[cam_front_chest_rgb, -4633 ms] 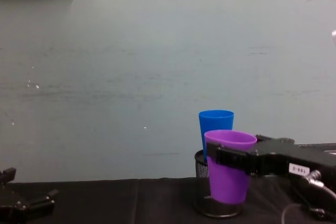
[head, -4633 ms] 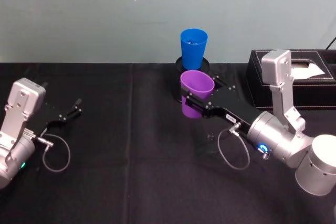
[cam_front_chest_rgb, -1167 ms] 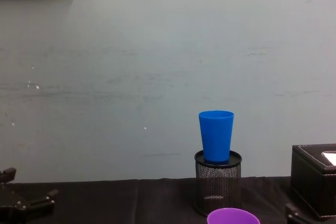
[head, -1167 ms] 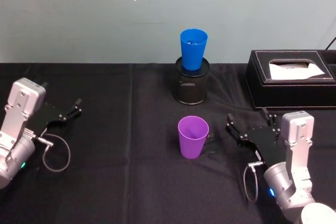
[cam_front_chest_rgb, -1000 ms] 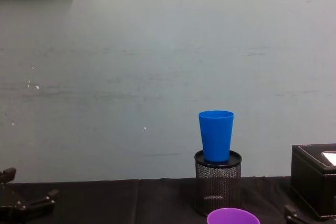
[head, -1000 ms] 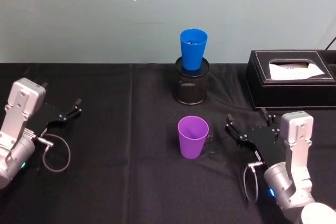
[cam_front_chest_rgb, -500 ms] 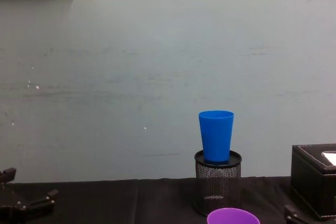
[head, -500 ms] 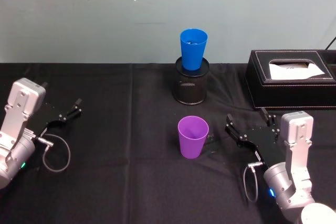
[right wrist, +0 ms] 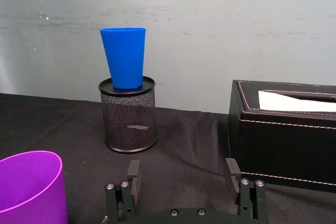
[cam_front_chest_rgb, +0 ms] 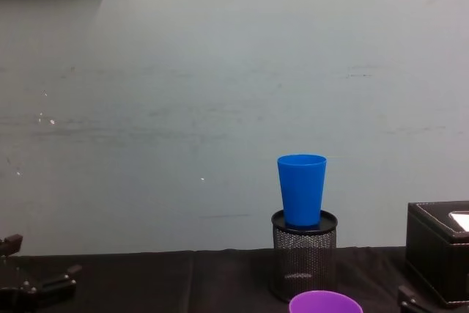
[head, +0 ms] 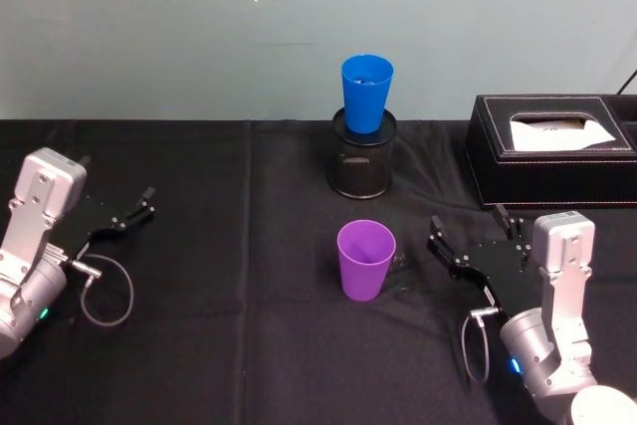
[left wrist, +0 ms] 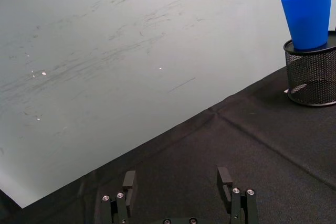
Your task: Pick up one cup with a gripper and tap it against the other cup.
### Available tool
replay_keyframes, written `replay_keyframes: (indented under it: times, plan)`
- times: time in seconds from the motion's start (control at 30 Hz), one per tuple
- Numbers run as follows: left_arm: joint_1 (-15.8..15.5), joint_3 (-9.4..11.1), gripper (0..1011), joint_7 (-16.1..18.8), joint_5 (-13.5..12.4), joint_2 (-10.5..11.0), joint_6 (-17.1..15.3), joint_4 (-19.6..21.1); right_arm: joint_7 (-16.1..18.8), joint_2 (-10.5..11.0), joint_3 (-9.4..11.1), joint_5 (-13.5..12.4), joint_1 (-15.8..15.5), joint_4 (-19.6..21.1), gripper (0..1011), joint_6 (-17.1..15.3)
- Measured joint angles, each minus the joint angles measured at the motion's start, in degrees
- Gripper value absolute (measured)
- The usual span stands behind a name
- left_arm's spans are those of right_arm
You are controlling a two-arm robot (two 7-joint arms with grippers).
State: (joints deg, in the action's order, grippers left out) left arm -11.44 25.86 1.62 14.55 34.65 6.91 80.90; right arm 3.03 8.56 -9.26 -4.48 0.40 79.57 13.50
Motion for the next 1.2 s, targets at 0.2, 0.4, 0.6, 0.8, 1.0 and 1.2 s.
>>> replay_keyframes:
  times: [0.2,0.4,0.6,0.8,1.0,1.2]
  plan:
    - [0.0,0.0,1000,0.0,0.0,0.0,0.0,0.0,-0.02,0.0,0.0,0.0,0.0,0.01,1002,0.01]
    - [0.01,0.0,1000,0.0,0.0,0.0,0.0,0.0,-0.05,0.0,0.0,0.0,0.0,0.01,1002,0.01]
    - [0.0,0.0,1000,0.0,0.0,0.0,0.0,0.0,-0.05,0.0,0.0,0.0,0.0,0.01,1002,0.01]
    - [0.0,0.0,1000,0.0,0.0,0.0,0.0,0.0,-0.05,0.0,0.0,0.0,0.0,0.01,1002,0.01]
    - [0.0,0.0,1000,0.0,0.0,0.0,0.0,0.0,-0.06,0.0,0.0,0.0,0.0,0.01,1002,0.01]
    - [0.0,0.0,1000,0.0,0.0,0.0,0.0,0.0,-0.06,0.0,0.0,0.0,0.0,0.0,1002,0.01]
